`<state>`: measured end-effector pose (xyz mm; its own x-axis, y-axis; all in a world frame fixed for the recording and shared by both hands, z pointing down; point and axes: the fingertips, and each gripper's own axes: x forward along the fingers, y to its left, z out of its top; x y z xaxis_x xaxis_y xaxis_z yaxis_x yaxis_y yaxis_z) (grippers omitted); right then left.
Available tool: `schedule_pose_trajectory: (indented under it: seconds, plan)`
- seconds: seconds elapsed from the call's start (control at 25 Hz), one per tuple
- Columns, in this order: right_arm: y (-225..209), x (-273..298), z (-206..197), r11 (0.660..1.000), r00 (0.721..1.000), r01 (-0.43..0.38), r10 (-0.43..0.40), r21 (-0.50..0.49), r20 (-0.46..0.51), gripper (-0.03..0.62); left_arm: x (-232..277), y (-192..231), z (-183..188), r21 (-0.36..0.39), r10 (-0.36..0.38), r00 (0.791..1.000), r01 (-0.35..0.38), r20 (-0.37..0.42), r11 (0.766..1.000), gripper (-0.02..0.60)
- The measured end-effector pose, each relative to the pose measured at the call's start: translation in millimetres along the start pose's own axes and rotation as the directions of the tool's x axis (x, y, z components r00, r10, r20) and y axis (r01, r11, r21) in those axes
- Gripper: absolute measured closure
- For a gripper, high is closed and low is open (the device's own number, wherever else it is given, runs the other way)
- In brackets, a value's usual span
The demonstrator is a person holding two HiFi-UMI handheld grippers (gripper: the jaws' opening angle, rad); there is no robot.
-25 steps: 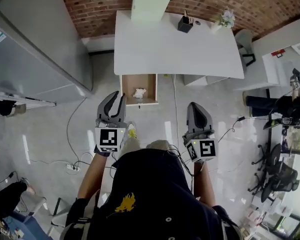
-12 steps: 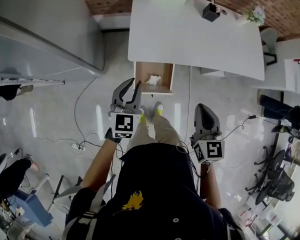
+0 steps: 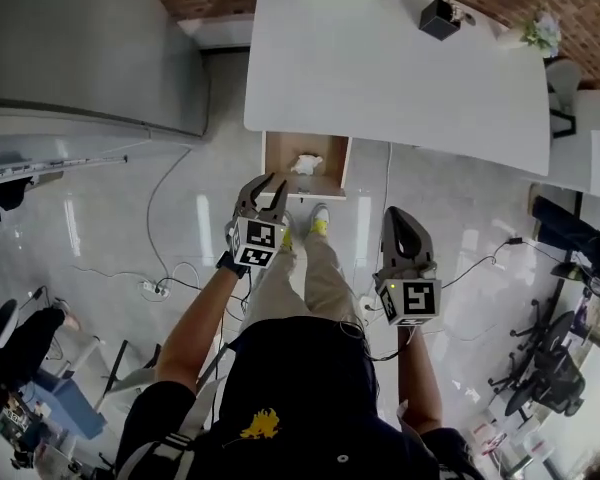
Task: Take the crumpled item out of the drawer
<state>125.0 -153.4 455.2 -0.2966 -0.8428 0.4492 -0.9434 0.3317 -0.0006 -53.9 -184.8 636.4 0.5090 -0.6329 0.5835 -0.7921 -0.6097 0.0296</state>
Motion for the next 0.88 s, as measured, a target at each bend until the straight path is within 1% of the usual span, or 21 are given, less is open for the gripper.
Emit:
schedule_pose_trajectory:
  seconds: [0.12,0.32,0.4,0.48,0.52,0.68,0.88]
  plan:
    - [-2.1,19.4,-34.9,1.0,0.998,-0.025,0.026,0.013,-0.057,0.568,36.4,-1.6,-38.5,-0.001,-0.013,0.998,0.013,-0.068,1.0,0.427]
    - [1.4,45.2,-86.9,0.998,0.99,-0.05,0.056,0.049,-0.129,0.568,91.6,-3.8,-93.3,0.009,-0.029,0.987,0.031,-0.156,0.999,0.422]
    - [4.5,58.7,-102.7,0.996,0.986,-0.069,0.076,0.048,-0.149,0.568,113.3,-3.0,-111.1,0.044,-0.042,0.98,0.052,-0.192,0.998,0.42]
    - [4.6,74.2,-115.9,0.995,0.981,-0.095,0.097,0.021,-0.169,0.568,133.6,-4.5,-127.6,0.076,-0.05,0.972,0.069,-0.228,0.995,0.419]
    - [3.7,82.5,-122.7,0.994,0.978,-0.105,0.105,0.007,-0.178,0.568,142.0,-4.8,-136.1,0.077,-0.052,0.968,0.073,-0.245,0.994,0.419]
    - [-0.8,116.7,-149.5,0.991,0.97,-0.133,0.129,-0.006,-0.207,0.568,169.6,-7.7,-172.4,0.036,-0.076,0.948,0.091,-0.309,0.995,0.42]
    - [-3.5,147.0,-187.4,0.987,0.954,-0.161,0.155,-0.004,-0.256,0.568,206.4,-13.1,-216.0,0.05,-0.116,0.915,0.147,-0.387,0.988,0.414]
